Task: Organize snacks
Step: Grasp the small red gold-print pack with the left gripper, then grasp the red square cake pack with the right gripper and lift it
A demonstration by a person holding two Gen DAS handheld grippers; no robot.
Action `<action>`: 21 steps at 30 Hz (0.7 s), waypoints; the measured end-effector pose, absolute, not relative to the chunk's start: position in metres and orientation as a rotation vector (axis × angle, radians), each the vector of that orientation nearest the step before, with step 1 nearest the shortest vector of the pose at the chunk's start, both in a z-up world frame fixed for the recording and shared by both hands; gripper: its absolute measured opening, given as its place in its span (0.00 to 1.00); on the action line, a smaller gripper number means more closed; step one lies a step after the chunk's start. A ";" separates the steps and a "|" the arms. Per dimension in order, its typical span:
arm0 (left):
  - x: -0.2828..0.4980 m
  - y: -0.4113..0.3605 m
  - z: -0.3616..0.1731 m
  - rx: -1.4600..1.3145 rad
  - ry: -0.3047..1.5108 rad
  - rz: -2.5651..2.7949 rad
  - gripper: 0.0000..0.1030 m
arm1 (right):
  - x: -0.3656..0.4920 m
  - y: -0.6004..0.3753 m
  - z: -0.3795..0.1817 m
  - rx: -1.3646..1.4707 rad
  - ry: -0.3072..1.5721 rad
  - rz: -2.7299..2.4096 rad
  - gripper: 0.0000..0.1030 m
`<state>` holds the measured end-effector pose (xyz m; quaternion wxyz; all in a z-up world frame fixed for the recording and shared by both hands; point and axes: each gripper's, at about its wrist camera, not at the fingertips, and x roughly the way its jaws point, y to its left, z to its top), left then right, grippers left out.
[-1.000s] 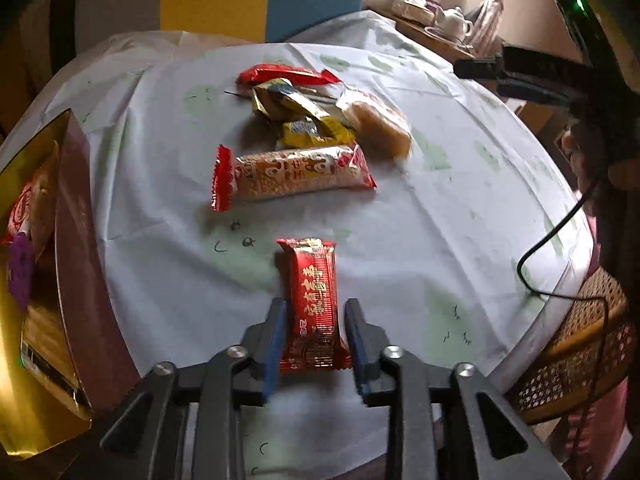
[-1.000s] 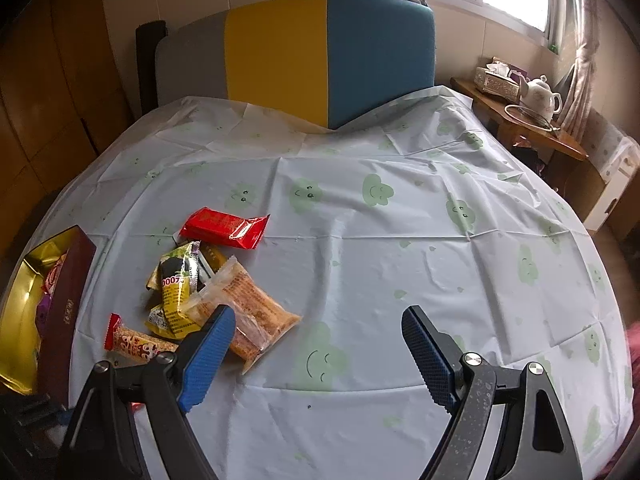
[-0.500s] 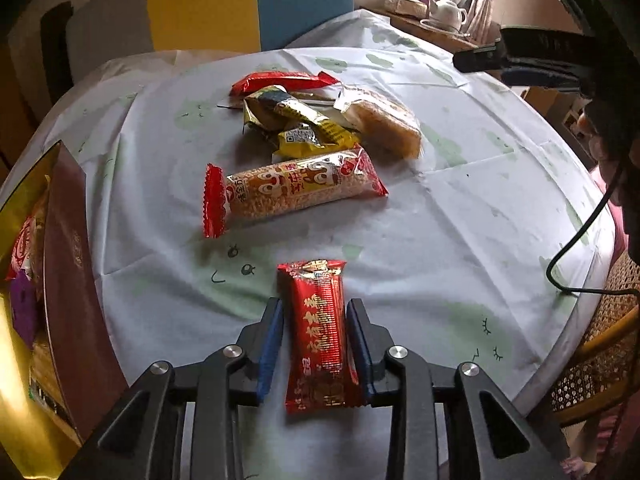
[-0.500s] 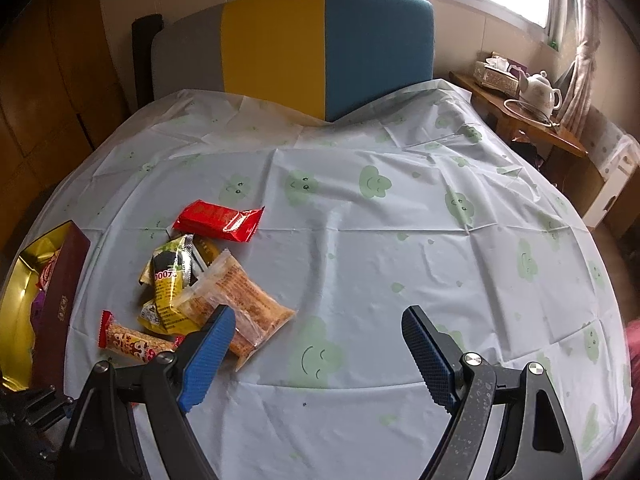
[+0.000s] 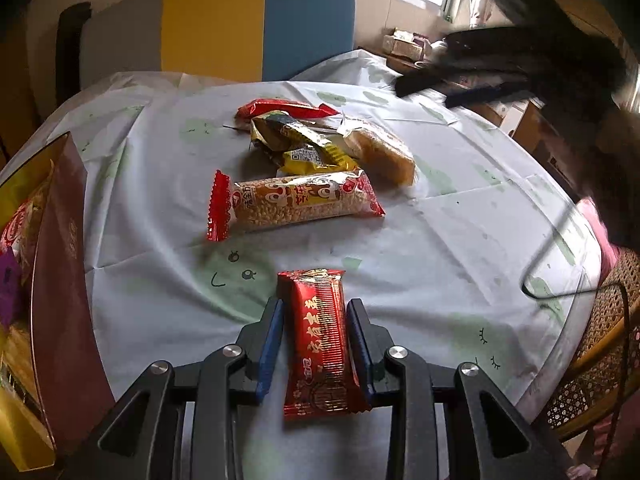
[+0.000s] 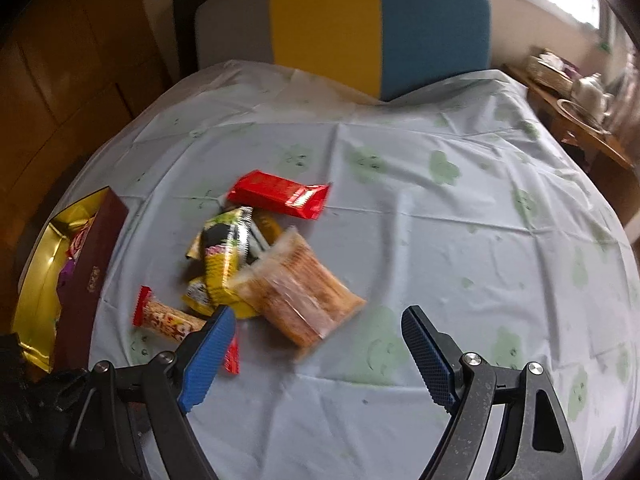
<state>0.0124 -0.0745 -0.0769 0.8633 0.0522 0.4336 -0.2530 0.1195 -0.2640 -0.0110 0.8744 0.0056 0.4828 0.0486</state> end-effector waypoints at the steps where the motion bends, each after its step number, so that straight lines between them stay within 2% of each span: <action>1: 0.012 -0.073 -0.077 0.102 0.905 -0.536 0.32 | 0.128 -0.260 -0.010 -0.005 1.006 0.110 0.83; 3: 0.013 -0.070 -0.077 0.087 0.902 -0.546 0.32 | 0.145 -0.252 -0.007 -0.044 1.000 0.130 0.81; 5: 0.012 -0.068 -0.077 0.080 0.899 -0.555 0.32 | 0.166 -0.244 -0.008 -0.095 1.008 0.149 0.73; 7: 0.011 -0.067 -0.077 0.076 0.897 -0.558 0.32 | 0.190 -0.236 -0.012 -0.143 1.029 0.167 0.70; 14: 0.011 -0.063 -0.077 0.059 0.899 -0.569 0.32 | 0.256 -0.207 -0.038 -0.311 1.114 0.267 0.70; 19: 0.014 -0.058 -0.077 0.034 0.908 -0.581 0.32 | 0.290 -0.201 -0.071 -0.318 1.224 0.321 0.70; 21: 0.015 -0.057 -0.077 0.027 0.910 -0.584 0.32 | 0.298 -0.206 -0.082 -0.292 1.239 0.296 0.62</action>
